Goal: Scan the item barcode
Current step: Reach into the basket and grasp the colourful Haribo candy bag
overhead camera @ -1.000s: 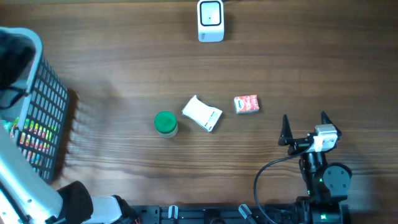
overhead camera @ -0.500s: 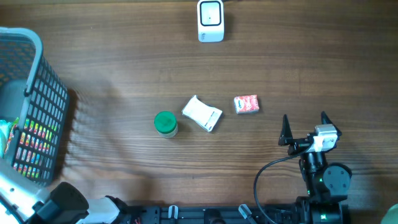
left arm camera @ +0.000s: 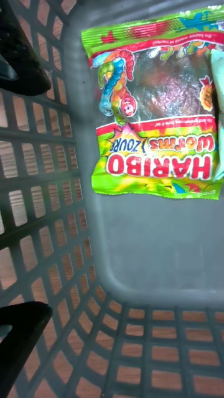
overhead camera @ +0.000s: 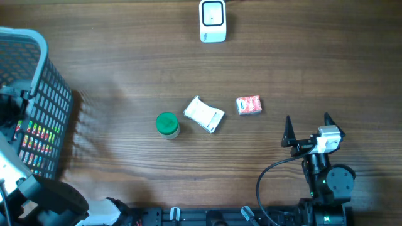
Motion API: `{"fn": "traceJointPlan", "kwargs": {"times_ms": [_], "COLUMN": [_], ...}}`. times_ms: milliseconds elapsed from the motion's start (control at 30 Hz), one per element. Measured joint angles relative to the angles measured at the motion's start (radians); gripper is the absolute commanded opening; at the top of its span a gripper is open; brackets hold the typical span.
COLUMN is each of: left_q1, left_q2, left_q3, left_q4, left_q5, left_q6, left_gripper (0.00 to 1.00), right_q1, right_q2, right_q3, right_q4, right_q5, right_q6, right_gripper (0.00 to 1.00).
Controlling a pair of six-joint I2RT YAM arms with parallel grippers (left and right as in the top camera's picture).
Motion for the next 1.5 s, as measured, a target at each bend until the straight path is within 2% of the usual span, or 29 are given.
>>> {"fn": "traceJointPlan", "kwargs": {"times_ms": [533, 1000, 1167, 1400, 1500], "left_q1": [0.000, 0.003, 0.023, 0.088, 0.144], "left_q2": [0.000, 0.018, 0.018, 0.018, 0.031], "left_q3": [-0.004, -0.021, 0.006, 0.145, 0.145], "left_q4": [0.003, 0.098, 0.063, 0.049, 0.017], "left_q5": [0.000, 0.000, 0.000, -0.005, -0.075], "left_q6": [0.000, 0.001, 0.001, 0.001, 0.001], "left_gripper": [1.00, 1.00, 1.00, 1.00, 1.00], "right_q1": [0.000, 0.000, 0.000, 0.000, 0.000], "right_q2": [0.000, 0.000, 0.000, 0.000, 0.000], "right_q3": [0.000, 0.000, 0.000, 0.000, 0.000], "right_q4": [0.000, 0.000, 0.000, 0.000, 0.000], "right_q5": [0.000, 0.000, 0.000, 0.000, 0.000], "right_q6": [0.000, 0.000, 0.000, 0.000, 0.000], "right_gripper": [1.00, 1.00, 1.00, 1.00, 1.00]}}
